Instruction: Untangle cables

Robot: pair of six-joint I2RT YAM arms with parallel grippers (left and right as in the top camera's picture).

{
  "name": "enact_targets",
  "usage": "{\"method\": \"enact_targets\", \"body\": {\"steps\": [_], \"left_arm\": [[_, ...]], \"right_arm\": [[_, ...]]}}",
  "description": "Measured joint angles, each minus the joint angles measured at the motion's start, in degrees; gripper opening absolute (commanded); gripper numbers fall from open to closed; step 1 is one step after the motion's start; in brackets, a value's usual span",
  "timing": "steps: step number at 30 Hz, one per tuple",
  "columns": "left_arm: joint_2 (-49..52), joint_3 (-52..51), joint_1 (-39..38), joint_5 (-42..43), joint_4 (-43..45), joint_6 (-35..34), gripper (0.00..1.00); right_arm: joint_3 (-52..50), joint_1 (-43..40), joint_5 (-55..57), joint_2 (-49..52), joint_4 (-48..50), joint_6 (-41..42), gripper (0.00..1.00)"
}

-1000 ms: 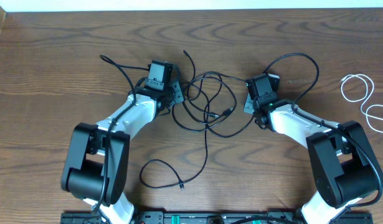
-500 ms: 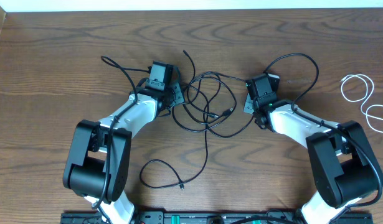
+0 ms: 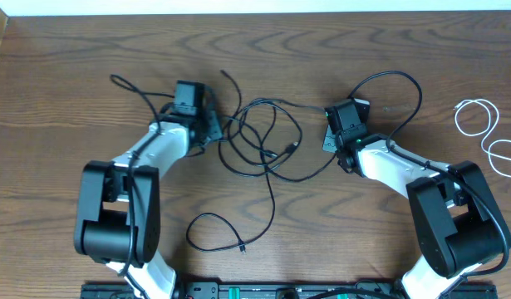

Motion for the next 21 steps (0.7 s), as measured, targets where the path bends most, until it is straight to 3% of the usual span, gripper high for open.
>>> {"method": "enact_targets", "body": {"steps": [13, 21], "left_arm": [[-0.35, 0.02, 11.89, -0.13, -7.06, -7.28, 0.07], [-0.85, 0.02, 18.64, -0.42, -10.25, -11.96, 0.08]], "right_arm": [[0.70, -0.94, 6.05, -0.33, -7.19, -2.54, 0.01], [0.96, -13.92, 9.29, -0.76, -14.32, -2.60, 0.01]]}}
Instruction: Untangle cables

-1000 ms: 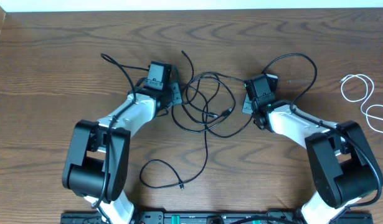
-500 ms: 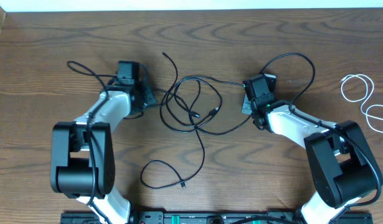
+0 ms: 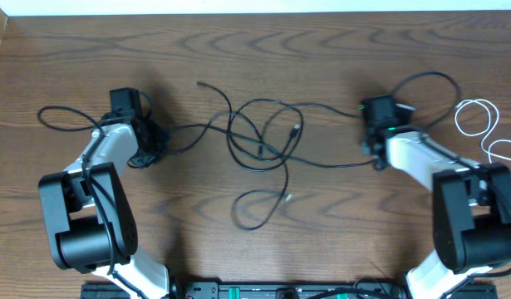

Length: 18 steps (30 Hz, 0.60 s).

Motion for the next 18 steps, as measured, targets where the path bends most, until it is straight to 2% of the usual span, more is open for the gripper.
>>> {"method": "enact_targets", "body": {"steps": [8, 16, 17, 18], "left_arm": [[-0.13, 0.00, 2.58, -0.02, -1.07, -3.21, 0.08], [-0.13, 0.00, 2.60, -0.42, -1.03, -4.00, 0.08], [-0.13, 0.00, 2.60, -0.37, -0.98, -4.02, 0.14], [-0.13, 0.00, 2.62, -0.22, -0.96, -4.02, 0.24]], "right_arm": [[0.70, -12.33, -11.67, -1.38, -1.88, -1.18, 0.01], [0.76, -14.38, -16.26, -1.70, -1.73, -1.75, 0.01], [0.72, -14.36, -16.79, -1.70, -1.18, -1.77, 0.01], [0.63, -14.34, -17.42, -1.68, -0.50, -1.81, 0.01]]}}
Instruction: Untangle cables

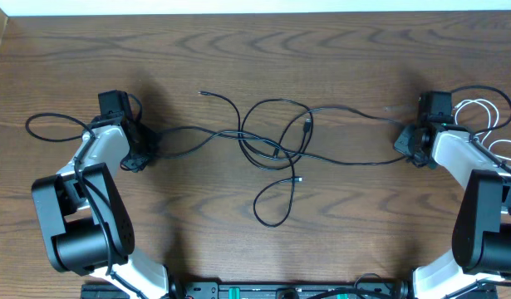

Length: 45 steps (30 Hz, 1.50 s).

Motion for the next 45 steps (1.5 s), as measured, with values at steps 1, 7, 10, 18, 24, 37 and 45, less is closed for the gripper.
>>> {"method": "enact_targets", "body": {"steps": [1, 7, 10, 18, 24, 37, 45], "left_arm": [[0.00, 0.00, 0.04, 0.35, 0.22, -0.04, 0.31], [-0.13, -0.02, 0.33, 10.78, 3.82, 4.04, 0.61], [-0.13, 0.00, 0.24, 18.14, 5.95, 8.41, 0.69], [-0.13, 0.00, -0.13, 31.58, 8.28, 15.13, 0.79], [-0.17, -0.02, -0.66, 33.51, 8.31, 16.57, 0.89], [-14.19, -0.02, -13.25, 5.53, 1.66, 16.52, 0.89], [-15.17, -0.02, -25.11, -15.17, 1.84, 16.24, 0.66]], "right_arm": [[-0.15, 0.15, -1.29, 0.09, 1.62, -0.07, 0.04], [-0.20, 5.16, -11.30, 1.25, 8.20, -2.51, 0.35], [1.57, 6.75, -14.93, 1.22, 4.26, -3.91, 0.54], [8.04, 8.04, -21.97, 0.48, -19.85, -5.64, 0.91], [8.90, 11.30, -30.36, -3.34, -21.29, -2.16, 0.61], [4.83, 27.12, -31.67, -3.61, -12.44, 34.64, 0.71], [4.81, 31.76, -23.04, -3.61, -10.32, 49.51, 0.72]]}}
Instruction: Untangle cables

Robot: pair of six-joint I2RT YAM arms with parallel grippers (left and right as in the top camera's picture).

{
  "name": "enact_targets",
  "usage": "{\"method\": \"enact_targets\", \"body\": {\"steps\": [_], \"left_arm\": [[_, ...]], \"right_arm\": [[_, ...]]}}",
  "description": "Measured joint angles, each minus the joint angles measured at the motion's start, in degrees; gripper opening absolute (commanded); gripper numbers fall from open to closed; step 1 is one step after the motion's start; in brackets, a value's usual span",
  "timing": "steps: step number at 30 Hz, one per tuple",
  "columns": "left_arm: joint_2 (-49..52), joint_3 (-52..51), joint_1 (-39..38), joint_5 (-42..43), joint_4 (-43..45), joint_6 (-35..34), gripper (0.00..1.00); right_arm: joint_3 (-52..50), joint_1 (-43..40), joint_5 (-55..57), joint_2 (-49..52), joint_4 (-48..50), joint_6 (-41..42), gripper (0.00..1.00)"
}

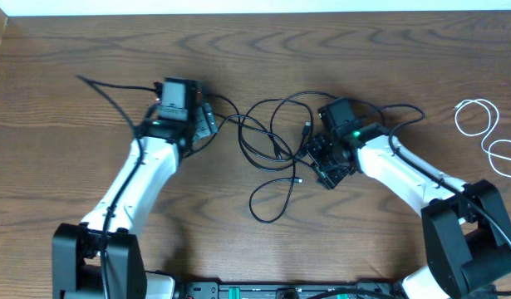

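Note:
Black cables [276,141] lie in a loose knot of overlapping loops at mid table, with one loop [267,203] trailing toward the front. My left gripper [208,124] sits at the knot's left edge, shut on a black cable whose tail [105,87] runs off to the far left. At the knot's right edge, my right gripper [320,162] points down-left and is shut on a black cable. That cable arcs behind the gripper to the right [405,115].
A thin white cable [479,124] lies coiled at the table's right edge, apart from the black ones. The table's far edge meets a white wall along the top. A black rail with connectors runs along the front edge.
Both grippers have come back inward from the table's sides to the edges of the knot. The stretched strands have gone slack and the loops have bunched together at mid table.
Both grippers first stood close to the knot, each on a strand. Then they were farther apart, then widest apart near the table's sides with the cables drawn out in long lines. Now they are beside the knot again, which is looser than at first.

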Motion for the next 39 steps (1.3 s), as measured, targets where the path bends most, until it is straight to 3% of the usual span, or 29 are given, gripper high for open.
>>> {"method": "enact_targets", "body": {"steps": [1, 2, 12, 21, 27, 35, 37, 39], "left_arm": [[0.00, 0.00, -0.87, -0.85, 0.24, -0.28, 0.50], [0.00, 0.00, -1.55, -1.33, 0.39, 0.02, 0.41], [1.38, 0.00, -4.90, 6.67, 1.31, 0.09, 0.40], [6.62, 0.00, -5.62, 13.99, 1.29, 0.07, 0.47], [6.73, 0.00, -5.86, 16.68, -5.99, 0.07, 0.52], [10.69, 0.00, -8.55, 17.20, -1.55, -0.17, 0.60], [12.13, 0.00, -9.92, 17.38, 0.63, -0.07, 0.67], [13.07, 0.00, -11.21, 17.62, 1.84, -0.33, 0.67]], "right_arm": [[0.00, 0.35, 1.11, 0.00, 0.02, 1.40, 0.71], [0.00, 0.57, 2.21, 0.00, 0.00, 2.75, 0.71], [-0.02, 1.31, 6.49, 0.00, 0.00, 10.60, 0.55], [-2.23, 2.69, 6.91, 0.00, 0.50, 14.78, 0.52], [-6.49, 2.99, 7.58, -0.83, 5.75, 18.58, 0.49], [-10.56, 2.99, 7.96, -2.36, 14.29, 20.81, 0.34], [-10.71, 2.99, 8.00, -2.36, 14.51, 21.09, 0.24], [-10.88, 2.99, 8.11, -2.36, 14.45, 21.31, 0.11]]}}
